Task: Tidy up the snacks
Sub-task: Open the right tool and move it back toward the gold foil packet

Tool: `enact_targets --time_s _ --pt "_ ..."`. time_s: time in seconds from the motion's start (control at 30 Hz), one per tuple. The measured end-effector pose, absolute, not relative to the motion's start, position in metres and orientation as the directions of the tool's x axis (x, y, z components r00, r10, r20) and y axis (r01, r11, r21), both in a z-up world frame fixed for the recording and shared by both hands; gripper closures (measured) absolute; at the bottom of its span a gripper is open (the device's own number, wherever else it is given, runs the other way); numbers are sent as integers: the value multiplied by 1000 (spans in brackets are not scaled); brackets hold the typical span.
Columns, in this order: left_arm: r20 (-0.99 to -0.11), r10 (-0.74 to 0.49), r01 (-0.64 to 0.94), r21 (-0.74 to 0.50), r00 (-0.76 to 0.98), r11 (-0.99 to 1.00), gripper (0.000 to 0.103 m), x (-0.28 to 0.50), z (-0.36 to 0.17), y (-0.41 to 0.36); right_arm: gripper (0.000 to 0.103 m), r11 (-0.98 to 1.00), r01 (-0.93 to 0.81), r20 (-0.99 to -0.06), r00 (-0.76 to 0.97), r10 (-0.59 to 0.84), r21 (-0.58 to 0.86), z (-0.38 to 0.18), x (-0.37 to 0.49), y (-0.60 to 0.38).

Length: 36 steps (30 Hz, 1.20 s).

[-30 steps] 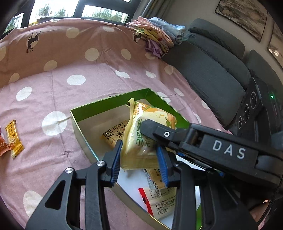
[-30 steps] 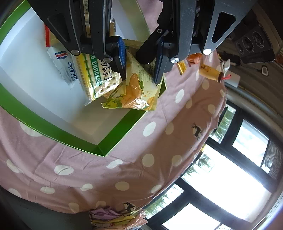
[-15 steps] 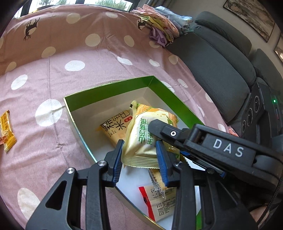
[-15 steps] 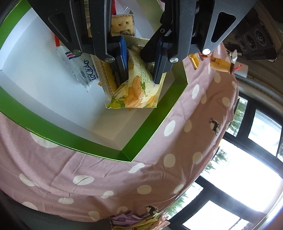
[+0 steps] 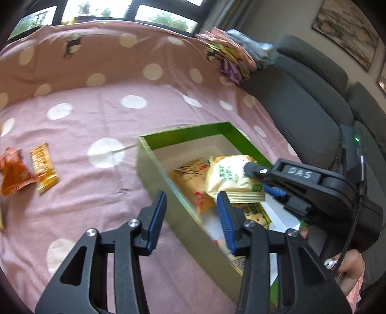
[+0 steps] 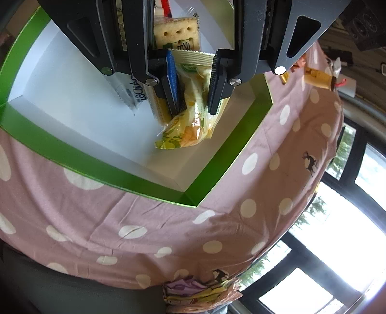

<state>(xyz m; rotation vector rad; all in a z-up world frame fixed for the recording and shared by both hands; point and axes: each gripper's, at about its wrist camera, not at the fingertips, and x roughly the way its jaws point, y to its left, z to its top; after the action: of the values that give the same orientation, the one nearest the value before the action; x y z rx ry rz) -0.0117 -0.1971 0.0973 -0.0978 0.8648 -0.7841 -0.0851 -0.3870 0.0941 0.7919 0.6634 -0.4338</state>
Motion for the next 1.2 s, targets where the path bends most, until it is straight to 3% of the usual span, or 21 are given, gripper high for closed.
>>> enact_targets --time_s 0.1,0.17,0.23,0.3,0.5,0.73,1.0,1.2 --pt "-645 -607 515 -362 463 777 48 -12 103 -159 76 662 559 -646 749 -145 500 107 -92 -381" --pt "-638 -579 468 -360 507 807 35 -13 106 -131 68 674 539 -618 771 -153 506 114 -94 -376" --pt "-634 -534 404 -355 559 843 25 -15 108 -96 48 697 509 -593 792 -148 505 122 -94 -368" --pt "-638 -466 319 -340 613 885 24 -18 106 -61 34 724 468 -569 812 -127 507 128 -92 -357" --pt "-704 -261 52 -304 661 951 17 -23 91 29 22 797 359 -536 843 -53 486 144 -79 -317" --pt "-750 -51 -203 -244 660 948 13 -22 81 100 17 856 162 -541 827 154 491 145 -51 -251" --pt "-781 -80 -259 -299 619 918 13 -19 68 126 17 824 17 -624 662 415 566 103 7 -158" --pt "-798 -100 -267 -312 594 912 13 -12 59 132 17 893 -42 -699 606 379 448 69 50 -91"
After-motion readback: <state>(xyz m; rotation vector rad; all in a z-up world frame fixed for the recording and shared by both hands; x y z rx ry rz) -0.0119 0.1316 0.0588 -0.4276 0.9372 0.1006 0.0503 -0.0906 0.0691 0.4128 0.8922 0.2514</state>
